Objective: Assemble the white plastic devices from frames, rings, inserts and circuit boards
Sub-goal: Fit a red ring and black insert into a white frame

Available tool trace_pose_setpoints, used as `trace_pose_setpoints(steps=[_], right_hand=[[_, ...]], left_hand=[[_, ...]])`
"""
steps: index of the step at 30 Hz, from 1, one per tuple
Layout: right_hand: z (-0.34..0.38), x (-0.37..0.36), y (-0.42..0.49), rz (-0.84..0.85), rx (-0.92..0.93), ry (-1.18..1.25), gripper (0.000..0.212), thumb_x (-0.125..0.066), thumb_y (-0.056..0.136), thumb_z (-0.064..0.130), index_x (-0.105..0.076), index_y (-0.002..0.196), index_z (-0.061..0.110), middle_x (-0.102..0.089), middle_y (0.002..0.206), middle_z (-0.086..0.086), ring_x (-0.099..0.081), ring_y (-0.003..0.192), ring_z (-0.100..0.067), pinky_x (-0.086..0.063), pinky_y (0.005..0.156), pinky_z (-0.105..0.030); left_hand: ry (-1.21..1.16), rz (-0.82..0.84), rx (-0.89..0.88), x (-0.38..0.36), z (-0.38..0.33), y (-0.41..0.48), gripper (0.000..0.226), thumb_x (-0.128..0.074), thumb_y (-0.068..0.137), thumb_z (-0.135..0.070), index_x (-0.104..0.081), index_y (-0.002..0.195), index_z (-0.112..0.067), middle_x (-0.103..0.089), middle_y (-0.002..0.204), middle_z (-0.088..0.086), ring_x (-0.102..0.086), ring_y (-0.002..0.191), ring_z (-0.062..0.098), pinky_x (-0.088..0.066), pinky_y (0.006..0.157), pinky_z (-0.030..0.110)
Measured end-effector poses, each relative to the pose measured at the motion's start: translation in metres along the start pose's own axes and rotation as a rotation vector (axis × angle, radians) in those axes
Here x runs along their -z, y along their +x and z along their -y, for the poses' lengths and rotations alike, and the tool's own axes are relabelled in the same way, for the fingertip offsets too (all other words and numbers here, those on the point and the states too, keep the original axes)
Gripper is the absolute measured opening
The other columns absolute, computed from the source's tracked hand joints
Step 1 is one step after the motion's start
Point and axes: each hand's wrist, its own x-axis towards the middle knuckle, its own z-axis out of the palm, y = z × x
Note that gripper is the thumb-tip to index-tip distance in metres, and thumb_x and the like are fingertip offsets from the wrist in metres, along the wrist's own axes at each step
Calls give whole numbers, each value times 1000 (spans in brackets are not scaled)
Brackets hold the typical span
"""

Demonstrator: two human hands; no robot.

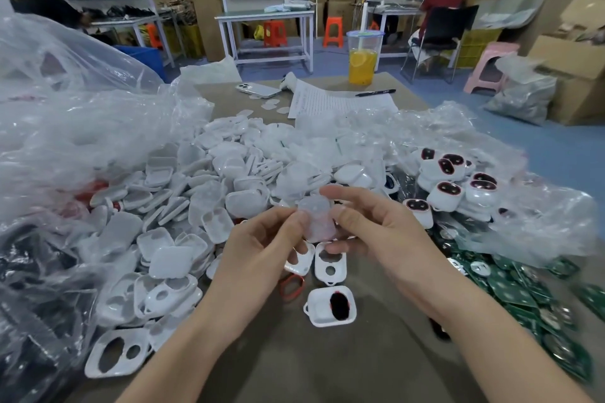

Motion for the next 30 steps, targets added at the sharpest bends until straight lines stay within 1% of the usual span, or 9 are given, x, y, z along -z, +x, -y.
trace_pose_setpoints(steps=[4, 7, 9, 12, 16, 18, 22, 25, 30], right_hand=[[1, -1, 1, 17, 2, 38, 21, -65, 94, 17, -76, 109, 27, -75, 89, -9, -72, 76, -20, -58, 70, -24], [3, -1, -2, 50, 11, 57, 30, -74, 84, 34, -73, 113, 31, -73, 93, -14, -72, 78, -21, -58, 71, -24], [2, -1, -4, 98, 16, 35, 36, -78, 83, 39, -71, 118, 32, -73, 91, -9, -72, 80, -21, -58, 75, -26], [1, -3, -5, 125, 22, -1, 36, -78, 84, 34, -71, 118, 30, -73, 94, -4, -73, 83, -20, -58, 75, -26], [1, -3, -4, 80, 50, -64, 35, -75, 83, 22, -71, 118, 23, -74, 90, -6, -72, 78, -17, -58, 72, -24], [0, 0, -4, 34, 56, -62, 26, -73, 86, 16, -74, 111, 23, -74, 86, -6, -71, 73, -16, -57, 70, -21], [-1, 1, -4, 8, 34, -126, 11, -74, 88, 15, -79, 93, 23, -72, 71, -4, -69, 63, -14, -54, 65, -17], [0, 0, -4, 29, 29, -157, 13, -71, 90, 17, -80, 99, 22, -74, 87, -19, -68, 64, -16, -55, 66, -19], [-1, 0, -3, 8, 6, -78, 25, -74, 80, 27, -78, 105, 22, -74, 97, -15, -71, 72, -19, -59, 71, -24]], left_hand=[[64, 1, -39, 3, 3, 2, 30, -67, 89, -49, -75, 86, -20, -62, 68, 0, -54, 60, 12, -47, 53, 26], [-72, 39, 1, 3, 5, 2, 33, -74, 87, -49, -73, 86, -15, -56, 69, 8, -47, 55, 21, -44, 50, 36], [-129, 44, 20, 4, 5, 2, 34, -77, 86, -47, -71, 93, -14, -54, 70, 9, -45, 56, 24, -42, 52, 39], [-157, 25, 2, 4, 3, 1, 25, -76, 87, -41, -71, 92, -17, -57, 70, 8, -48, 58, 21, -43, 52, 37], [-122, 57, 12, 4, 0, 0, 20, -71, 86, -38, -69, 87, -18, -61, 71, 8, -51, 59, 17, -42, 47, 26], [-131, 75, 33, 3, -2, -2, 20, -71, 86, -38, -68, 92, -19, -62, 75, 10, -52, 62, 20, -41, 49, 29], [-65, -40, -55, 4, -3, -2, 20, -72, 91, -38, -66, 109, -36, -64, 87, -1, -60, 67, 10, -46, 51, 18], [-22, -9, -97, 4, -2, -1, 13, -66, 94, -29, -70, 103, -37, -63, 79, -3, -57, 66, 11, -46, 54, 17], [46, -64, -108, 3, -2, -3, 14, -66, 97, -22, -69, 91, -34, -63, 72, -7, -57, 63, 8, -44, 52, 14]])
